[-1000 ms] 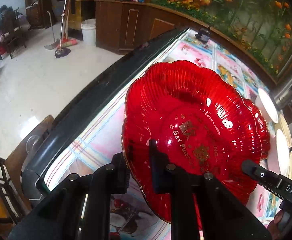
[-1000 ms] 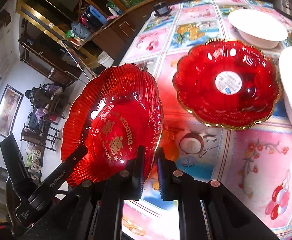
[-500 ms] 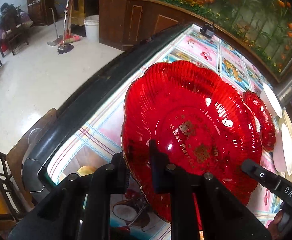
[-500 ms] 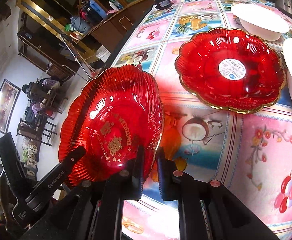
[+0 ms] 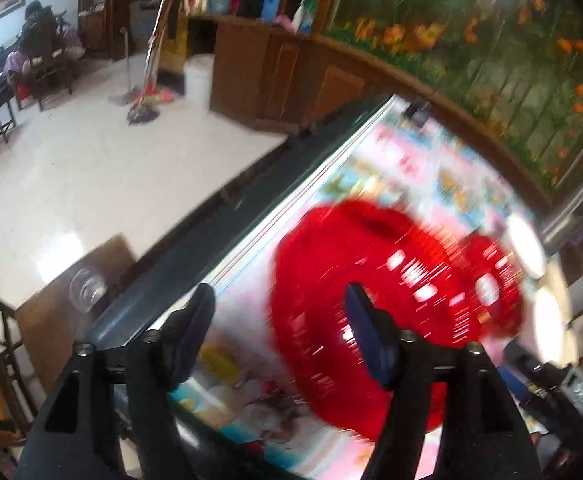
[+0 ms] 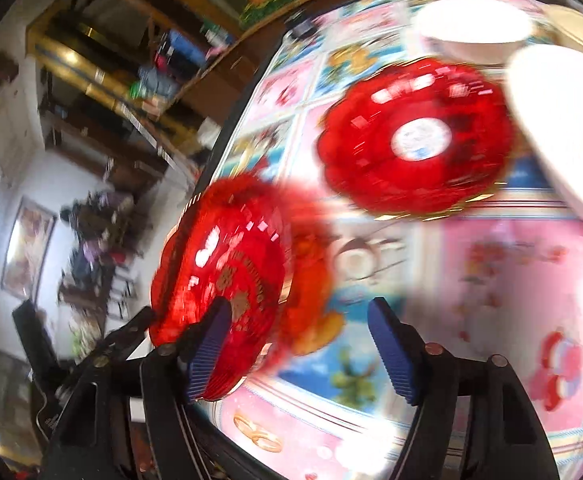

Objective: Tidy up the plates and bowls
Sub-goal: 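Grasp the large red WEDDING plate with the left tool and reposition it, then grasp the red scalloped plate with white sticker with the left tool, lift, then lower the sticker plate onto the large red plate, open left tool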

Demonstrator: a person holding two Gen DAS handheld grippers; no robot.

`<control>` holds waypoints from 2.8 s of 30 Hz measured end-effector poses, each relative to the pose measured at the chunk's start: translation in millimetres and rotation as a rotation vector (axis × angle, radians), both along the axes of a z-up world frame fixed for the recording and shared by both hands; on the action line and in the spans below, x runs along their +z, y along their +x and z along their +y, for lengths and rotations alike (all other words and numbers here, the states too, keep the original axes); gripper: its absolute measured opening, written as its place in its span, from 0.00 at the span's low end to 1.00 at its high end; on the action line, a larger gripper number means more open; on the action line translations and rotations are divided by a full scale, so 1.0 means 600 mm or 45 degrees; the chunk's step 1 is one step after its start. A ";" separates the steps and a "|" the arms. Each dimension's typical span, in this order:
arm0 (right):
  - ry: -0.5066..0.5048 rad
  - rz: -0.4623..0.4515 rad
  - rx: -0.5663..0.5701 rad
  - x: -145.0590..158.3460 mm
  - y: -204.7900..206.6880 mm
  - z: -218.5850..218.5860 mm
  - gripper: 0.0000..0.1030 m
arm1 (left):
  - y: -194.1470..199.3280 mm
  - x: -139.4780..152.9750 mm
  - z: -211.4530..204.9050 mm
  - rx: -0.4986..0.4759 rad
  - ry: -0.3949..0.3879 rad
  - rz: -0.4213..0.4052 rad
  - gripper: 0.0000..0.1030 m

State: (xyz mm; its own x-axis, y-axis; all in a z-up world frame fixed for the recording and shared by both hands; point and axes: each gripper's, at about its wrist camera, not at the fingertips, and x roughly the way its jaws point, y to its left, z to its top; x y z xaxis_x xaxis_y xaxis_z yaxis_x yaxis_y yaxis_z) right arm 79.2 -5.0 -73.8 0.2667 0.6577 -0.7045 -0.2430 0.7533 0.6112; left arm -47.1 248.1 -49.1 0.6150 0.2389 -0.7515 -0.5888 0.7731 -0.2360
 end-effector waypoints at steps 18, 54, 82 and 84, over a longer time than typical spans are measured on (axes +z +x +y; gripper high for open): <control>0.171 0.171 -0.323 -0.035 0.104 -0.119 0.77 | 0.364 -0.029 -0.181 -0.543 -0.215 0.272 0.77; 0.006 0.021 -0.269 -0.016 0.108 -0.096 0.15 | 0.355 -0.013 -0.198 -0.603 -0.045 0.324 0.15; -0.147 -0.201 0.131 0.048 -0.053 0.121 0.15 | 0.106 -0.028 -0.011 -0.248 -0.135 0.173 0.16; -0.168 -0.193 0.137 0.040 -0.052 0.127 0.15 | 0.105 -0.039 -0.011 -0.246 -0.141 0.189 0.16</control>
State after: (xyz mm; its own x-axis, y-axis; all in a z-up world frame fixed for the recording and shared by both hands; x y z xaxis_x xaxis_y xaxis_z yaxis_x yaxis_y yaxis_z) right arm 47.8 71.5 -50.0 0.3094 0.5929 -0.7435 -0.4081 0.7890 0.4593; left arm 15.8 241.7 -72.4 0.5221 0.0393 -0.8520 -0.4676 0.8486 -0.2475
